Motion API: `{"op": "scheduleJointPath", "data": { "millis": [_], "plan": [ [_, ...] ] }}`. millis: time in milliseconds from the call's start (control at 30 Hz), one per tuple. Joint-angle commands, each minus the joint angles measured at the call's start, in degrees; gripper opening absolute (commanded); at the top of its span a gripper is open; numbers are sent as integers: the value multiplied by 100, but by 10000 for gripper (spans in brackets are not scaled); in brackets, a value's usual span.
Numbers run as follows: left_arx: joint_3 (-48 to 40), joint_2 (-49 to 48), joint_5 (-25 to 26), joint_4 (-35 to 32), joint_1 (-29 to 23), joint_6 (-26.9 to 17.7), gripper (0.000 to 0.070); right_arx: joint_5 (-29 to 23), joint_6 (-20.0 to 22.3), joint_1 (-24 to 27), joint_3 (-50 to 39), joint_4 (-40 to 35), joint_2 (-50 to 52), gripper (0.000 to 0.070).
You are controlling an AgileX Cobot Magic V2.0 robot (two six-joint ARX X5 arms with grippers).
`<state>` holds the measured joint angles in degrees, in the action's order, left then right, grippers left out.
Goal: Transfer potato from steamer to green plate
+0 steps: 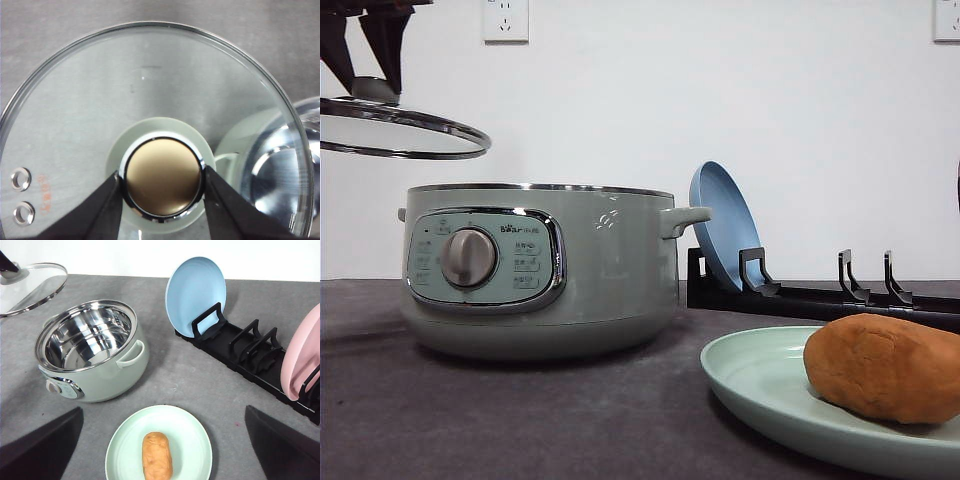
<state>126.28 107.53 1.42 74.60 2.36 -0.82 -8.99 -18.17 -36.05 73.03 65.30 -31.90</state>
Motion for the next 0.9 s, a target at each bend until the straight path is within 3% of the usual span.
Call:
{"op": "scheduleJointPath", "data": {
  "millis": [0, 633, 867],
  "plan": [
    [223, -22, 10, -156, 85, 38, 9, -9, -80, -52, 85, -52, -17, 655],
    [223, -22, 7, 84, 2036, 0, 9, -9, -96, -52, 85, -72, -17, 655],
    [223, -22, 5, 162, 2365, -2, 9, -9, -94, -52, 85, -93, -17, 655]
  ]
}}
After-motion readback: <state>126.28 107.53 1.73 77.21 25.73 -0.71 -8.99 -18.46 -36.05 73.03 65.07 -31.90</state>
